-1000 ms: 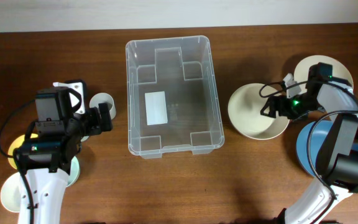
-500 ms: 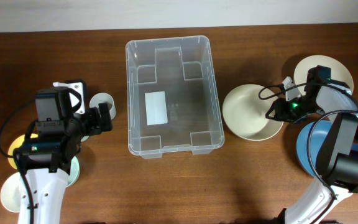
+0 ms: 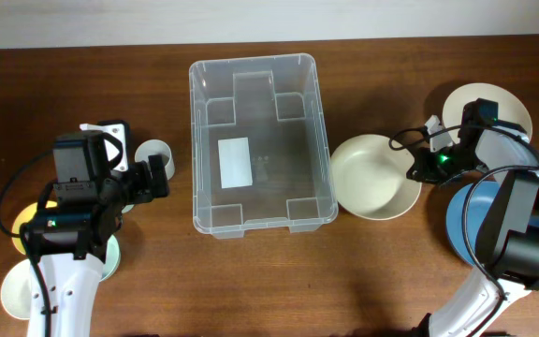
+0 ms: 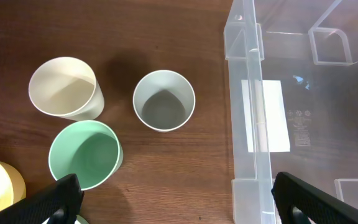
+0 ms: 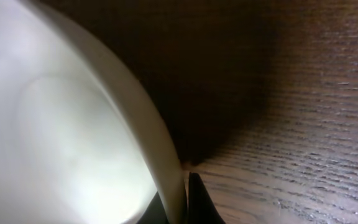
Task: Pack container
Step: 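Grip the cream plate rim with the right gripper and tilt it up, then carry the cream plate over the bin and lower it inside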
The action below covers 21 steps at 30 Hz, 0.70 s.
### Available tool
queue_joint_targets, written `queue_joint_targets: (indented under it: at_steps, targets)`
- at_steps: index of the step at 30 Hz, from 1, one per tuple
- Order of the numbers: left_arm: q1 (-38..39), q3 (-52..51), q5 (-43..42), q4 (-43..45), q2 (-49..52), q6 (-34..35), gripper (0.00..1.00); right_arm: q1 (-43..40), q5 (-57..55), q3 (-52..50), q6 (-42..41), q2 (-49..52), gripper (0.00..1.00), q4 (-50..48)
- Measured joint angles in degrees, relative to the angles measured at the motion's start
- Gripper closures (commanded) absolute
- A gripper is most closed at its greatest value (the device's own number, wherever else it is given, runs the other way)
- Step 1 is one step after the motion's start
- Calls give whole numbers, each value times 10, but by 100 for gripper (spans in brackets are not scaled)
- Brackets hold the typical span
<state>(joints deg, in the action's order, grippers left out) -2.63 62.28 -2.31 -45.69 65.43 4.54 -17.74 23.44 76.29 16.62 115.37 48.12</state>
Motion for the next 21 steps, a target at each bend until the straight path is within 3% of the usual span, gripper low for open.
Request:
queue_joint_targets:
  at_steps: [12,21]
  targets:
    - [0,0,0,0,0,0,0,-43,34,11,-168,0,96,-28]
    - [0,0,0,0,0,0,0,-66,108,50,-212,-25,96,-24]
